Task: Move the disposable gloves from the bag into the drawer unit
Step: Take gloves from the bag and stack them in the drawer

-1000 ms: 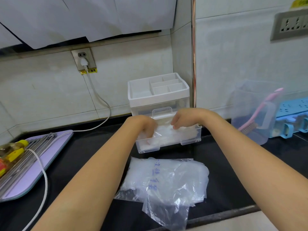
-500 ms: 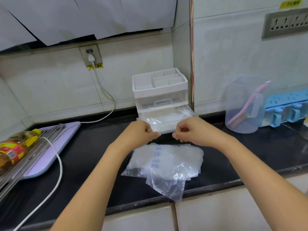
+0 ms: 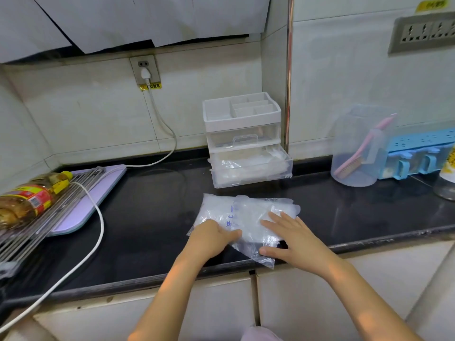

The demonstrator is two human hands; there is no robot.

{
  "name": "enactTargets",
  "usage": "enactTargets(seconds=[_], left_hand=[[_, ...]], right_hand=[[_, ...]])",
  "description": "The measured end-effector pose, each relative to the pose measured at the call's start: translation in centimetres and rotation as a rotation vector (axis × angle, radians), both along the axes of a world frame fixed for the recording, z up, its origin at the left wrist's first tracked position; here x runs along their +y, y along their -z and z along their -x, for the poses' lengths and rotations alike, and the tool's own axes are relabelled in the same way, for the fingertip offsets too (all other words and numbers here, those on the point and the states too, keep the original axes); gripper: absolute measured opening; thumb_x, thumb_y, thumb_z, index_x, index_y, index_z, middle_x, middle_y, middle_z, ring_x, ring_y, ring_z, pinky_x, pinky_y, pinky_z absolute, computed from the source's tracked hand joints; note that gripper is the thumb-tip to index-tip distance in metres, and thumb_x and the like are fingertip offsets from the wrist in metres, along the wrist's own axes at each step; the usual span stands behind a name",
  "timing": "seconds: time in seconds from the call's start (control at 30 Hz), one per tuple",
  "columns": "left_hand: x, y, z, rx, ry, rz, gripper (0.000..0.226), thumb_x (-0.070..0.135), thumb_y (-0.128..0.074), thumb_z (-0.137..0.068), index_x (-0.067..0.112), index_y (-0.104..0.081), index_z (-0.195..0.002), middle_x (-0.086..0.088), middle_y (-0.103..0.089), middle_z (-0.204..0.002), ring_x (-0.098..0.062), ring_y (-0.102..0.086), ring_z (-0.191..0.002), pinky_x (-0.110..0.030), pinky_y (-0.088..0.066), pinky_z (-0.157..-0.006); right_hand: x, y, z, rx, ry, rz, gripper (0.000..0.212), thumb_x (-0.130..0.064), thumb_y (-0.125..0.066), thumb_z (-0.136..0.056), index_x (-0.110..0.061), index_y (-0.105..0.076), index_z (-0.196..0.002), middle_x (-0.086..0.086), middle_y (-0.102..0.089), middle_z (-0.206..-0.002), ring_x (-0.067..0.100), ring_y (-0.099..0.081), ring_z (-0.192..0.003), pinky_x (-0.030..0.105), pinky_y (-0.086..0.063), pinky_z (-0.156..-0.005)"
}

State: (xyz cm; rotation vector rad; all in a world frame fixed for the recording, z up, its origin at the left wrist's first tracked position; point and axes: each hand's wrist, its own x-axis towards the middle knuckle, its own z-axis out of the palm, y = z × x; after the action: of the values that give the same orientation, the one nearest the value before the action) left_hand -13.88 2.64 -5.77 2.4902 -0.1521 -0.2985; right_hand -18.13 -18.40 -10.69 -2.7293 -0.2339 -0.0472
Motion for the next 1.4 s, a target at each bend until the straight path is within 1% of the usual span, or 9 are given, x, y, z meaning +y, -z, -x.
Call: enactTargets(seconds=[0.1,0.3,0.43,0.57,0.67,0.8,1.0,1.17,1.4], left_hand=[[-0.1,0.4,0.2,-0.001,0.008,0.080,0.052,0.044,-0.063,-0.086,0.019,-0.030,-0.055,0.004,-0.030,-0.051,-0.011,-0.025,-0.044,-0.023,-0.024,-0.048],[-0.6,0.1,0.5,0.162,0.011,0.477,0.024,0.031,-0.060,-0.090,0.011,-0.063,-0.078,-0.003,-0.060,-0.073,-0.012,-0.052,-0.064,-0.020,-0.042,-0.062],[-1.7,-1.1,0.8,0.272,-0.011,0.870,0.017,0.026,-0.060,-0.092,0.010,-0.064,-0.093,-0.003,-0.063,-0.082,-0.013,-0.058,-0.072,-0.021,-0.046,-0.063],[-2.6,-1.6,1.1,0.182,0.020,0.855,0.021,0.031,-0.062,-0.091,0.011,-0.067,-0.093,-0.001,-0.058,-0.087,-0.011,-0.052,-0.076,-0.025,-0.043,-0.073],[-2.4,-2.8,1.2,0.068,0.083,0.812,0.034,0.037,-0.061,-0.090,0.006,-0.071,-0.098,0.000,-0.063,-0.088,-0.009,-0.051,-0.077,-0.025,-0.042,-0.074],[-1.4,-4.6,0.6,-0.132,0.065,0.756,0.032,0.039,-0.067,-0.084,0.017,-0.066,-0.109,0.009,-0.067,-0.099,-0.005,-0.060,-0.088,-0.021,-0.047,-0.079],[0.0,-3.2,-0.6,-0.071,0.238,0.740,0.086,0.057,-0.074,-0.067,0.023,-0.045,-0.140,0.008,-0.052,-0.139,-0.003,-0.048,-0.127,-0.021,-0.038,-0.101],[-1.0,-3.1,-0.4,0.081,0.261,0.977,0.054,0.045,-0.070,-0.080,0.008,-0.064,-0.119,-0.009,-0.067,-0.120,-0.026,-0.060,-0.116,-0.042,-0.042,-0.104],[-1.2,-4.0,-2.8,0.027,0.172,0.969,0.011,0.023,-0.074,-0.079,0.015,-0.069,-0.076,-0.005,-0.065,-0.077,-0.017,-0.060,-0.072,-0.028,-0.049,-0.071]], right_hand=[[0.0,0.0,0.0,-0.004,-0.020,0.019,0.105,-0.094,-0.019,-0.057,-0.041,-0.020,-0.148,-0.012,-0.006,-0.160,0.006,0.002,-0.146,0.037,-0.001,-0.119],[1.5,-0.9,1.7,-0.080,0.019,-0.190,0.116,-0.077,-0.061,-0.056,-0.036,-0.009,-0.150,-0.019,-0.002,-0.154,0.006,0.012,-0.145,0.028,-0.002,-0.116],[4.8,-0.9,2.7,-0.343,0.088,-0.353,0.088,-0.039,-0.074,-0.079,-0.029,-0.021,-0.149,-0.017,-0.025,-0.145,-0.004,-0.024,-0.131,0.006,-0.019,-0.101],[5.5,-2.7,2.5,-0.473,0.278,-0.379,0.046,-0.024,-0.061,-0.092,-0.026,-0.048,-0.137,-0.010,-0.053,-0.129,0.007,-0.053,-0.113,0.013,-0.037,-0.088],[4.8,-5.7,1.8,-0.528,0.248,-0.336,0.015,-0.019,-0.061,-0.091,-0.020,-0.070,-0.103,-0.005,-0.069,-0.094,0.012,-0.064,-0.089,0.020,-0.045,-0.076],[2.9,-11.5,0.9,-0.328,0.093,-0.512,0.016,-0.021,-0.064,-0.088,-0.008,-0.071,-0.081,0.004,-0.068,-0.075,0.012,-0.061,-0.075,0.026,-0.045,-0.071],[0.5,-18.0,0.4,-0.172,-0.147,-0.835,0.020,-0.015,-0.057,-0.094,-0.009,-0.070,-0.079,0.000,-0.071,-0.072,0.009,-0.066,-0.072,0.023,-0.052,-0.076],[-0.4,-19.0,-1.7,-0.124,-0.147,-0.867,0.013,-0.009,-0.059,-0.093,-0.004,-0.070,-0.091,0.002,-0.066,-0.073,0.012,-0.067,-0.072,0.018,-0.054,-0.072],[-2.3,-18.6,-4.3,-0.112,-0.044,-0.706,0.009,-0.009,-0.069,-0.085,-0.014,-0.073,-0.091,0.007,-0.074,-0.088,0.016,-0.068,-0.081,0.029,-0.053,-0.086]])
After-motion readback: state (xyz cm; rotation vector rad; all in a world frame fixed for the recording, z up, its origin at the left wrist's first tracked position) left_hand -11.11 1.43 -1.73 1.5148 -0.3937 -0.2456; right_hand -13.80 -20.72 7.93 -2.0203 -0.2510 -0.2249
